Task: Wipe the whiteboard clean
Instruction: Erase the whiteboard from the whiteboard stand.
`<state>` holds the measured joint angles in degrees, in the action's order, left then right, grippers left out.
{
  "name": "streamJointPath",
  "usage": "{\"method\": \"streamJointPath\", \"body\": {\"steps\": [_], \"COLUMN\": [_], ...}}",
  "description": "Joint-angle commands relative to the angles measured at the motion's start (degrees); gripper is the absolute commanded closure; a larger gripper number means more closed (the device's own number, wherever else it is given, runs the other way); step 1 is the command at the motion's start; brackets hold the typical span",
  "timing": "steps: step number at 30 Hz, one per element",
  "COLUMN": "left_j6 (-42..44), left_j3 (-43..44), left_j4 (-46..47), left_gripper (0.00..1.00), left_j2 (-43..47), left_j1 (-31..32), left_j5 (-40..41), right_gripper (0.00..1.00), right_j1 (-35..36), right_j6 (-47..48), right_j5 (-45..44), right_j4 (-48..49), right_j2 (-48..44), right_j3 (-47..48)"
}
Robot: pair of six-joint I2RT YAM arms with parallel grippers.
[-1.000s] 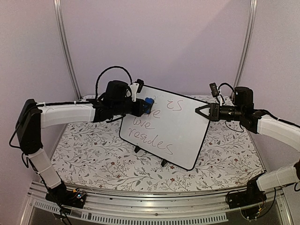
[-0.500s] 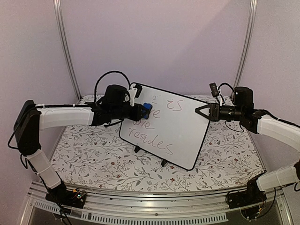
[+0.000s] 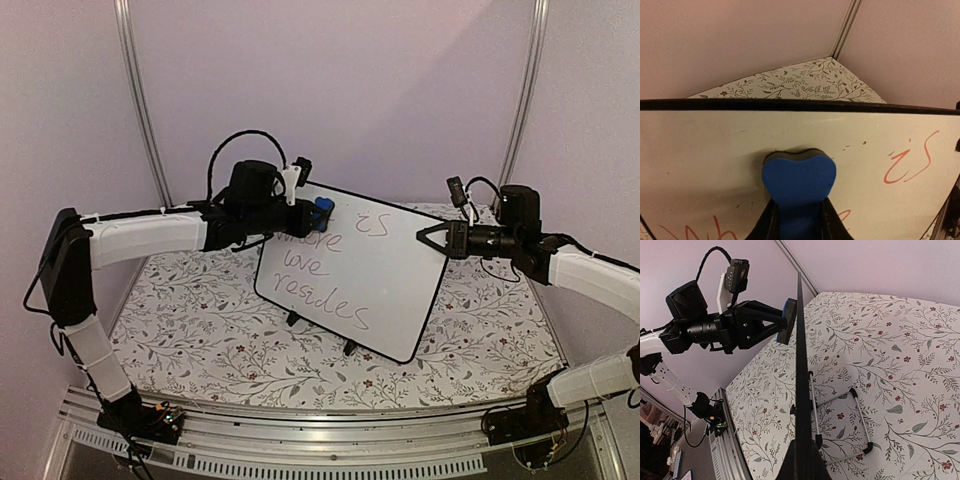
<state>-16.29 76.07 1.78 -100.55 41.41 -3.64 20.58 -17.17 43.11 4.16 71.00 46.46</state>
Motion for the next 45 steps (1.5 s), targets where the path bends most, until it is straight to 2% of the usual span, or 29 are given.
{"method": "streamJointPath", "body": {"steps": [1,19,24,31,38,45], "left_j6": [0.52,-3.1,-2.28,-0.25,0.89,0.86], "left_j3": [0.76,-13.21,-10.71,-2.62,3.34,3.09], "left_j4": [-1.02,1.55,1.26,-1.19,-5.01,-6.08], "left_gripper": [1.0,1.0,1.0,1.0,1.0,1.0], "left_j2": [-1.45,4.13,3.71,0.26,-3.14,-3.08], "left_j1": [-0.65,0.91,0.87,0.96,1.0,1.45], "left_j5": [0.06,2.12,2.41,2.21,5.73,6.37], "right_gripper": [1.0,1.0,1.0,1.0,1.0,1.0], "right_j1": [2.29,2.45,2.58,2.71,2.71,2.71], "right_j6": [5.92,6.01,5.96,6.06,6.17,6.31], "right_j5": [4.7,4.68,4.7,4.44,4.44,4.39], "right_j4": [-3.99,-4.08,-4.08,-4.08,-4.08,-4.08], "right_j2": [0.45,0.62,0.72,0.37,0.53,0.63], "right_j3": [-0.21,0.04,0.2,0.3,0.48,0.65]}}
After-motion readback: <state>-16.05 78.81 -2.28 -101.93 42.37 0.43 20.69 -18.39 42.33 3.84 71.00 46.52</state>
